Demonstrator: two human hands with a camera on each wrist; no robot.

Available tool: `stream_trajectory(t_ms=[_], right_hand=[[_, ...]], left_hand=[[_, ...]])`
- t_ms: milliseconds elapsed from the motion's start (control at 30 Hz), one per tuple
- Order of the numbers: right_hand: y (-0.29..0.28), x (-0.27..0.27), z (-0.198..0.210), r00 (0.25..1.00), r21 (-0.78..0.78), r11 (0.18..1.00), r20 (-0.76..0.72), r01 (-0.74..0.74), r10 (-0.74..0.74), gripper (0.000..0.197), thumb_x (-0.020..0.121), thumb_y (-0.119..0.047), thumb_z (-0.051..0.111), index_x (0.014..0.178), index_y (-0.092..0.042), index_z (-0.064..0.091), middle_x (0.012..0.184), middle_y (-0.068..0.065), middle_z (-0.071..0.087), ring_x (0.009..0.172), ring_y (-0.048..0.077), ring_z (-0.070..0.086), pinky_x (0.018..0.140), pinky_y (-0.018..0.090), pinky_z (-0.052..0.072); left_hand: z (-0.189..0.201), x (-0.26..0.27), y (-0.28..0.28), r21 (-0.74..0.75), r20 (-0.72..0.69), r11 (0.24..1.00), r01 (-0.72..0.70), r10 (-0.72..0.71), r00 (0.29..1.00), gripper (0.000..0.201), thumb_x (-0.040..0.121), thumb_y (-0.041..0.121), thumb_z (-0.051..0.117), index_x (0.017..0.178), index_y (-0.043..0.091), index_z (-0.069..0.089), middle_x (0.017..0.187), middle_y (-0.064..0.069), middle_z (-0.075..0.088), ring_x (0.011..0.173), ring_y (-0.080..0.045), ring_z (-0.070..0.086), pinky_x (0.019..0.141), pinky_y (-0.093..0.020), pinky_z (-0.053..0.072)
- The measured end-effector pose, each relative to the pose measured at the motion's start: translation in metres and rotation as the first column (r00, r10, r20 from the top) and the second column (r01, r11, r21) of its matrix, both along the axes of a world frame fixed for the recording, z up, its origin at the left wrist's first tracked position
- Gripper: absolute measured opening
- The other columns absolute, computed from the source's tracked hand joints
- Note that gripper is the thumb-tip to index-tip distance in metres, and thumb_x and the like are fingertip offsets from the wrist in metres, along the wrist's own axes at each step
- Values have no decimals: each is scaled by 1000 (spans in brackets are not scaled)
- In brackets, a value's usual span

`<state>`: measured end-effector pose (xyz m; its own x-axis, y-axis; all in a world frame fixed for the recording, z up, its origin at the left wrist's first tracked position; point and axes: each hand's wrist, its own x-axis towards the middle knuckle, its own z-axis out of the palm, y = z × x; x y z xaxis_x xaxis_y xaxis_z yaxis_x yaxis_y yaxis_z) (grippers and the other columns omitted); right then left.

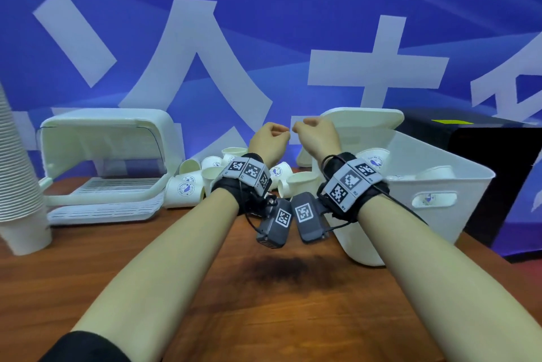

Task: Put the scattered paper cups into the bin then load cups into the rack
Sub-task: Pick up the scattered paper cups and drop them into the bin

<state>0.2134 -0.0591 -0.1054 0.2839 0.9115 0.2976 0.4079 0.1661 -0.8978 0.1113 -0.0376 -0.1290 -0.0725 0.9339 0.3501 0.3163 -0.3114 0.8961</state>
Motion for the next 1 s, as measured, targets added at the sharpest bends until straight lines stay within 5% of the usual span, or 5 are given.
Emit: stream_trajectory(t_ms=[233,367,500,733,1000], right_hand=[[20,-22,-28,998,-112,992,-24,-58,55,32,84,-23,57,112,-10,66,94,4,59,83,20,50,84,33,50],[26,-31,-46,998,-167,984,14,-60,63,20,83,-14,57,87,4,66,82,32,53,71,34,45,71,36,48],[36,-39,-66,997,-223,974,49,-45,58,18,79,-15,60,63,-15,52,64,3,43,61,17,38,58,25,32],[50,-49,-97,997,-283,958,43,-48,63,29,73,-20,68,99,-11,62,90,5,59,84,24,57,62,24,39],[48,-54,-107,969,-365,929,205,-56,139,62,78,-26,74,135,-14,50,133,5,56,120,22,54,97,31,43]], left_hand=[[-26,-37,15,-76,-30,994,-83,81,996,22,92,19,54,111,11,63,115,-4,64,95,-15,55,80,-26,40],[-46,-60,22,-147,-76,975,-167,157,985,26,88,19,58,113,15,63,117,-3,65,107,-20,59,95,-32,45],[-63,-76,25,-189,-167,951,-246,216,962,36,84,20,62,120,17,60,125,-3,61,114,-24,57,101,-34,42],[-85,-90,31,-223,-285,900,-374,307,908,44,79,25,64,123,31,59,124,-2,60,126,-26,40,100,-35,40],[-91,-102,30,-205,-405,853,-481,373,835,39,81,23,60,117,38,63,113,-4,63,123,-25,41,101,-36,39]])
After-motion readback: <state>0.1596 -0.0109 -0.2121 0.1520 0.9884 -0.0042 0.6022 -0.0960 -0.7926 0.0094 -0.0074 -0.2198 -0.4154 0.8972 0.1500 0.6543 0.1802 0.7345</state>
